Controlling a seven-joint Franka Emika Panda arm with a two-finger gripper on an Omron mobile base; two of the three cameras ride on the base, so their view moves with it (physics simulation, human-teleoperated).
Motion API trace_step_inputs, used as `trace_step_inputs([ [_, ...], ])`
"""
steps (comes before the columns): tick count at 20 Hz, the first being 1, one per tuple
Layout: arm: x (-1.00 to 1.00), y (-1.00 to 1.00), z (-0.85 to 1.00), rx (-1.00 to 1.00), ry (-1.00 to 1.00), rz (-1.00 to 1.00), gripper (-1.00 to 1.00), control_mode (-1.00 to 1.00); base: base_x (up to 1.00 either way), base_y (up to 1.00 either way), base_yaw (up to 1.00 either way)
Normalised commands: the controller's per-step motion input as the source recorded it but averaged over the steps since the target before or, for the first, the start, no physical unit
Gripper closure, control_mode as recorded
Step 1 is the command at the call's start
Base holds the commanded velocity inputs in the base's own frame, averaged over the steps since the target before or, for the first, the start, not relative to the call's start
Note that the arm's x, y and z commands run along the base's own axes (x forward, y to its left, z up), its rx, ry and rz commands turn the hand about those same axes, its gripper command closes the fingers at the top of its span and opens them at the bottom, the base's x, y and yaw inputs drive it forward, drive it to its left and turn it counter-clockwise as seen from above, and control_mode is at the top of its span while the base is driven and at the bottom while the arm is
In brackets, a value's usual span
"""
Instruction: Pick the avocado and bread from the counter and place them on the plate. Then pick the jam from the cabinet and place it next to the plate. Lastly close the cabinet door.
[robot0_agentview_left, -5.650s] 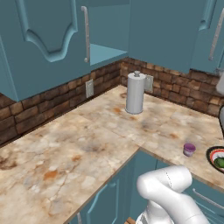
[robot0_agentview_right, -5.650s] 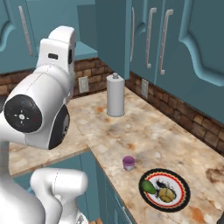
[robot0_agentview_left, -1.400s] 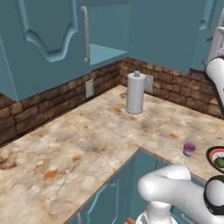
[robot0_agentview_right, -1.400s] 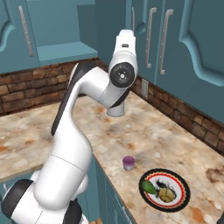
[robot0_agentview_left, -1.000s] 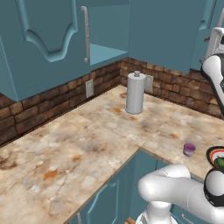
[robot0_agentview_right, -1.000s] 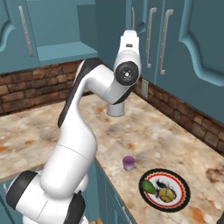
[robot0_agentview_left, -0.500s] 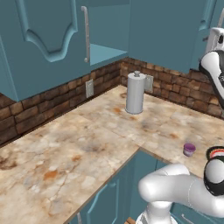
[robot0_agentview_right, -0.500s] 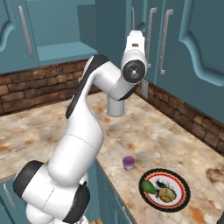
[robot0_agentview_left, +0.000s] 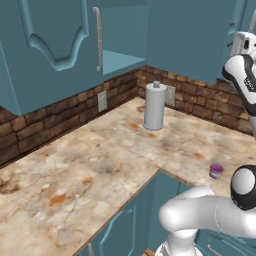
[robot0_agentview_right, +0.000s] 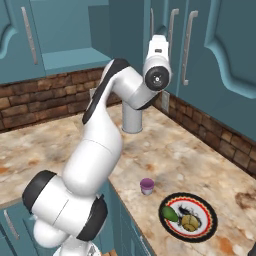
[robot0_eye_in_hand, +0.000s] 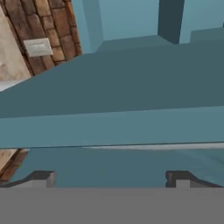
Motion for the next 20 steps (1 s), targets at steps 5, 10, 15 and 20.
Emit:
trace_step_inputs([
  [5, 0.33, -0.08, -0.06, 0.00, 0.00, 0.00, -1.00, -1.00, 0.00, 0.00, 0.00],
  [10, 0.31, -0.06, -0.05, 0.00, 0.00, 0.00, -1.00, -1.00, 0.00, 0.00, 0.00],
  [15, 0.32, 0.04, -0.10, 0.01, 0.04, 0.01, -1.00, -1.00, 0.00, 0.00, 0.00],
  [20, 0.50, 0.30, -0.23, 0.01, 0.08, 0.03, -1.00, -1.00, 0.00, 0.00, 0.00],
])
